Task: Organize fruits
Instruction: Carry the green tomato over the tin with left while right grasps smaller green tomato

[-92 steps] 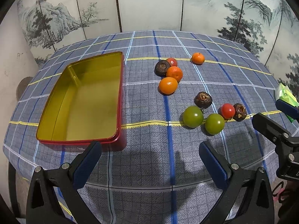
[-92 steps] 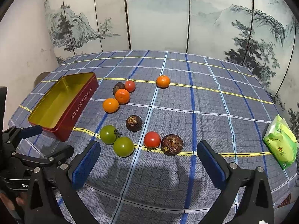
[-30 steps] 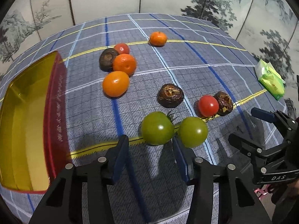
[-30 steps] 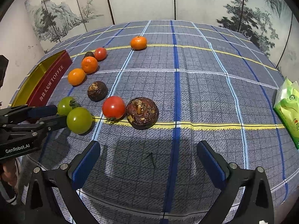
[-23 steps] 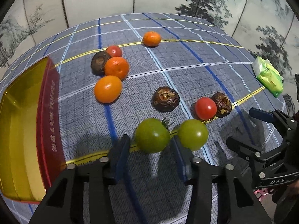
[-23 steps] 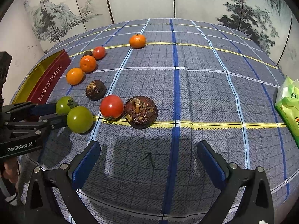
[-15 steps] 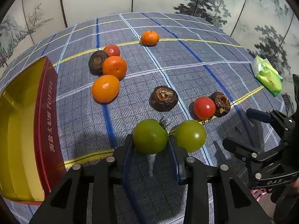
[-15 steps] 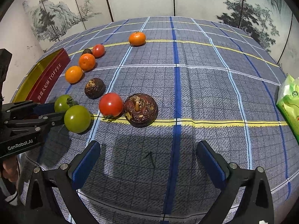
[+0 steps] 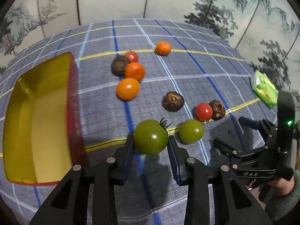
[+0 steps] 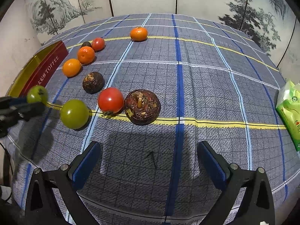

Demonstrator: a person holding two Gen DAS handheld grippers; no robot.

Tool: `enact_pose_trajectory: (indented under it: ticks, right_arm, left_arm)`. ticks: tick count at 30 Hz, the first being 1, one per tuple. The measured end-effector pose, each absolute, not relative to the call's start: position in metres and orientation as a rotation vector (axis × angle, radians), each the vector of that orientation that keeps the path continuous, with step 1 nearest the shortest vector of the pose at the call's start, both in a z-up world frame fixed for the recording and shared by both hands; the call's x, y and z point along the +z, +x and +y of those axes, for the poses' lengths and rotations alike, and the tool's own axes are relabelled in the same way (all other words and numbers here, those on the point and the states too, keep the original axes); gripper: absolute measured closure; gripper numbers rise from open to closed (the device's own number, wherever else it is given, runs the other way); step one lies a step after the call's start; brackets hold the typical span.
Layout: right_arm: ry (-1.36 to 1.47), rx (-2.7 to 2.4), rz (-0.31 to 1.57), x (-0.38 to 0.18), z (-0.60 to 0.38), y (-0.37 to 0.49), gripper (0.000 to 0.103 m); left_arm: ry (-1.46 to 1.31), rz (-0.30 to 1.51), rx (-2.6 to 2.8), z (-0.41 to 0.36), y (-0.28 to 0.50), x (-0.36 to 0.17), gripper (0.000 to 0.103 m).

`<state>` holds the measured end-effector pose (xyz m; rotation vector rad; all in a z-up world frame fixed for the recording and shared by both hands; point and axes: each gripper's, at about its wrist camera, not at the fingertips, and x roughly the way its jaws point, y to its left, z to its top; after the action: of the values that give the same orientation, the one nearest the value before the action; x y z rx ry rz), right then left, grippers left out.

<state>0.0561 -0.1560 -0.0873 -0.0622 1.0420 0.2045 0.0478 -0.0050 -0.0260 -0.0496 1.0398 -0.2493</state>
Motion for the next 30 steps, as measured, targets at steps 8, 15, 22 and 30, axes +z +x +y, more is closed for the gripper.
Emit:
enact_pose_trajectory:
  ticks: [8,15,22,30]
  right_arm:
    - [-0.097,0.191,1.048,-0.089,-0.151,0.057,0.001]
    - [-0.096,0.189,1.051,-0.089,-0.152,0.057,0.0]
    - [-0.096,0.182,1.057,-0.089,-0.151,0.058,0.0]
    - [-0.092,0.17,1.067,-0.089,-0.151,0.058,0.0]
  left_arm:
    - [-0.095,0.991,-0.168,0.041,0.039,-0.004,0.066]
    - [-0.141,0.998,-0.04,0.089,0.038,-0.008,0.067]
    - [-0.176,1.021,0.051,0.126,0.034,-0.023,0.066]
    - [-0.174,1.051,0.098,0.143,0.038,-0.038,0.066]
